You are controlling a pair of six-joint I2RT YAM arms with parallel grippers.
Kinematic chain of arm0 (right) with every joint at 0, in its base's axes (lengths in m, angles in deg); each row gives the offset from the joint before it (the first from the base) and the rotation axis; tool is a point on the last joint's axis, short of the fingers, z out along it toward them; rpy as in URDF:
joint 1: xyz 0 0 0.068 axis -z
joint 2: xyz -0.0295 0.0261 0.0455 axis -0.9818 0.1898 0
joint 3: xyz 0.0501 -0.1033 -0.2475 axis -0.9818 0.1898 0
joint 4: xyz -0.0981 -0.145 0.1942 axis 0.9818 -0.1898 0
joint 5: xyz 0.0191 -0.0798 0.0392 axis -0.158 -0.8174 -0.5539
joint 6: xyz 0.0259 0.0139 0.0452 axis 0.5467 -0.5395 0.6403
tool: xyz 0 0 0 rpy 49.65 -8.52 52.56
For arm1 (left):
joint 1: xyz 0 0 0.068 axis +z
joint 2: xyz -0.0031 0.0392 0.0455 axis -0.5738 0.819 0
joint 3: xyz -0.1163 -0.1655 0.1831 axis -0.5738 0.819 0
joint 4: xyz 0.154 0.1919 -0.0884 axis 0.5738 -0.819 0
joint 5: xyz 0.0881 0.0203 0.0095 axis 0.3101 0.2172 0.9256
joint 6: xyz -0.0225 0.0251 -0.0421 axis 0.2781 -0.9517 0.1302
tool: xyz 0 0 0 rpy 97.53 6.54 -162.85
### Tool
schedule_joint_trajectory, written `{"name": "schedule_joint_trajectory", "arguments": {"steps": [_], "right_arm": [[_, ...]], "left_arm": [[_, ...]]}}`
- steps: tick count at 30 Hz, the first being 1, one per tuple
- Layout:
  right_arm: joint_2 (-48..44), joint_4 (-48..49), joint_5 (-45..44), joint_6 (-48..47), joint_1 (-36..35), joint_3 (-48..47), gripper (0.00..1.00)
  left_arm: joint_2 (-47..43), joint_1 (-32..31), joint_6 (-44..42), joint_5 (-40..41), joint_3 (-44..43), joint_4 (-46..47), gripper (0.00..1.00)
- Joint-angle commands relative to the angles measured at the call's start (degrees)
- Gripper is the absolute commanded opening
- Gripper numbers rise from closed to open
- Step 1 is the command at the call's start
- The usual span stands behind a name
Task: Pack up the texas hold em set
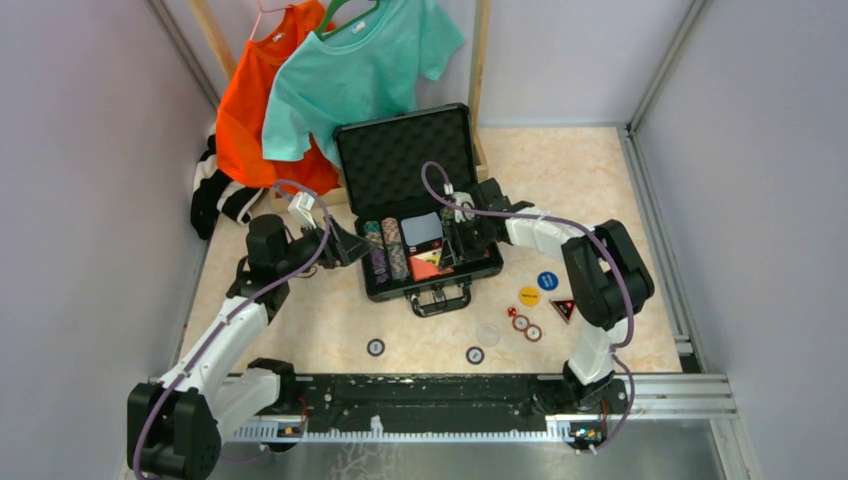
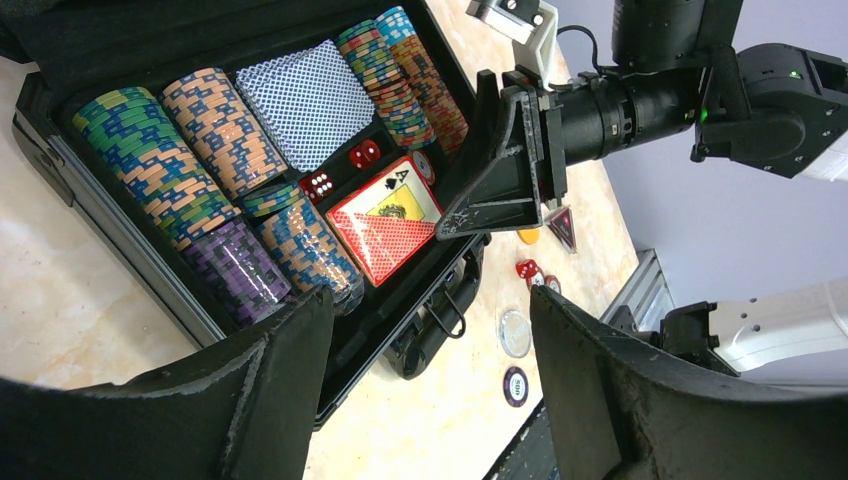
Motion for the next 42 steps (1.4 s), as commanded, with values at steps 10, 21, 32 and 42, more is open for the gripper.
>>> {"name": "schedule_joint_trajectory", "arguments": {"steps": [10,21,32,42], "right_arm": [[-1.2,-2.3,-2.3,-1.0,-3.5,-6.5,0.44],[-5.6,-4.8,-6.5,-1.8,-1.2,-7.8,0.44],[-4.9,-3.1,-3.7,-1.0,-1.1,-7.8,0.43],[-0.2,0.5,-3.5,0.5,-3.4,-5.2,0.43]], "left_arm": [[-0.6,0.5,-0.6,-0.8,0.2,2.0,0.78],[-0.7,0.5,-0.7,-1.0,-0.1,1.7,0.78],[0.8,0.5,-0.5,-1.5,-0.1,2.7,0.78],[0.2,0.5,-0.6,-1.1,0.2,2.2,0.78]]}}
